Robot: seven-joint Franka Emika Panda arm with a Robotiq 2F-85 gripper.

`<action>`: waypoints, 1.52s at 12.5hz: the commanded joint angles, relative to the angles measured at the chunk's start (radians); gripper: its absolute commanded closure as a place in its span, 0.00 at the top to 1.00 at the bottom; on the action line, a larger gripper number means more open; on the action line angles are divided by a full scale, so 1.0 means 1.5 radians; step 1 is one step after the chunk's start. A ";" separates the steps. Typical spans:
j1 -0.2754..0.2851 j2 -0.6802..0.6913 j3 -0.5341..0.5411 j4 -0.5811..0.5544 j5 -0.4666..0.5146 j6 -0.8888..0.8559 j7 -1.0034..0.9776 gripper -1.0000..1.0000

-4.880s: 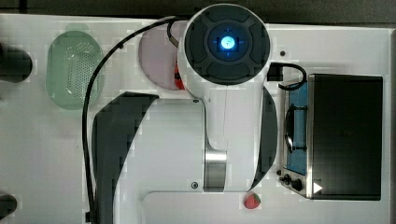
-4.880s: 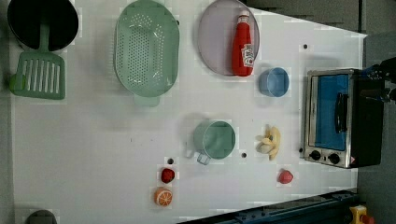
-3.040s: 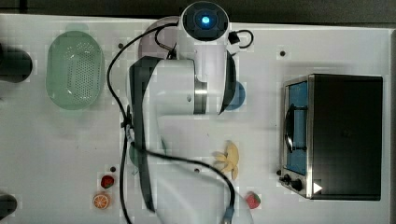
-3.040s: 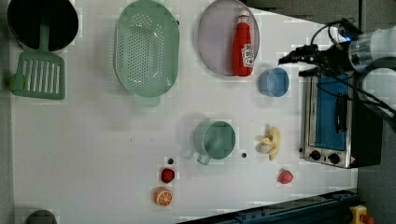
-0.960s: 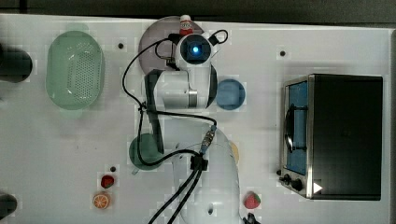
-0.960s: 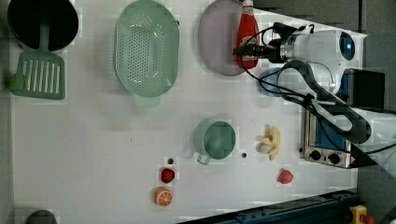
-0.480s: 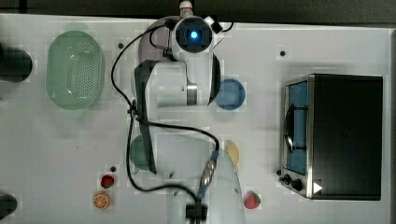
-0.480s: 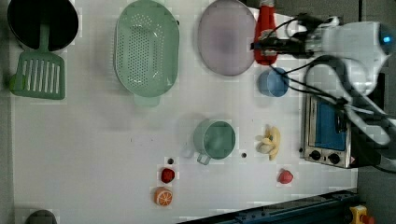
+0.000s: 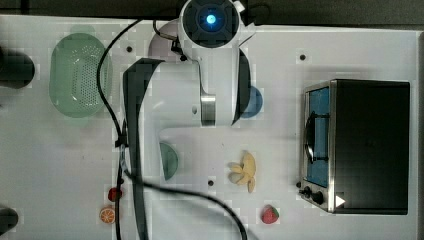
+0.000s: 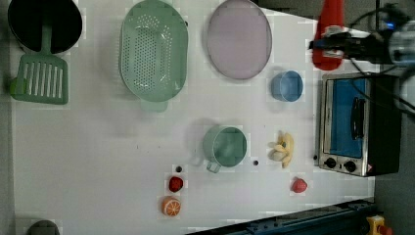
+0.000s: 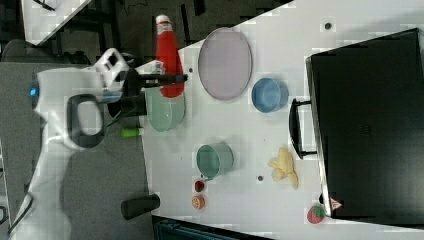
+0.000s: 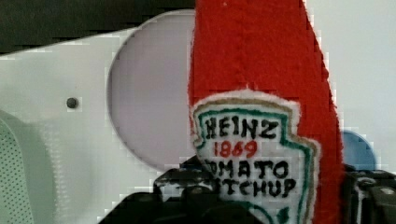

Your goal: Pick ketchup from plate and place it on table.

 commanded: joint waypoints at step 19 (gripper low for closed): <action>-0.026 -0.068 -0.042 -0.440 0.002 0.309 0.072 1.00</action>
